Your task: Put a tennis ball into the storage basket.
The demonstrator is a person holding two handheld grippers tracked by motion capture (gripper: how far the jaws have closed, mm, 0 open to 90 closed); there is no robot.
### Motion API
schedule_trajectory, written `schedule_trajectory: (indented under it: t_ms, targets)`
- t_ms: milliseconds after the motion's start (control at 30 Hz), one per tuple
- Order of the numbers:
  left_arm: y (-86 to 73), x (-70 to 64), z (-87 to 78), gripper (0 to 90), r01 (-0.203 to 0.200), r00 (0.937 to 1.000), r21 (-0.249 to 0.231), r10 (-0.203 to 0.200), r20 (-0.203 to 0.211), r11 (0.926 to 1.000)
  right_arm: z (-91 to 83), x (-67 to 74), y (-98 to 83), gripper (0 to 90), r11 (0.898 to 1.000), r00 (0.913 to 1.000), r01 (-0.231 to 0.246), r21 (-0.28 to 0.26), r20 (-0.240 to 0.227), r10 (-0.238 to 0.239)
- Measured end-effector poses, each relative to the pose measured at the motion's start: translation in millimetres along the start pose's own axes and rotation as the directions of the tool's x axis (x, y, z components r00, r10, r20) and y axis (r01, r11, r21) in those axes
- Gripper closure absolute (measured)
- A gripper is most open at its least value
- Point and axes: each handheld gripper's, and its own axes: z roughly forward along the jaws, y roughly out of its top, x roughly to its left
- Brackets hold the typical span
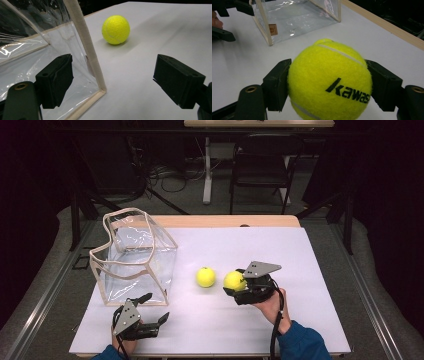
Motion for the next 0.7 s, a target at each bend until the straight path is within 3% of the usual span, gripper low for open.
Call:
schedule_trajectory:
  t_ms: [700]
  targets:
    - [0.3,-0.1,-0.1,15.7,-0.003,1.0000,-0.001,0.003,0.001,1.0000,13.9,-3.4,30.3,26.1,1.000,0.9994,0.028,-0.006,-0.021,-0.028]
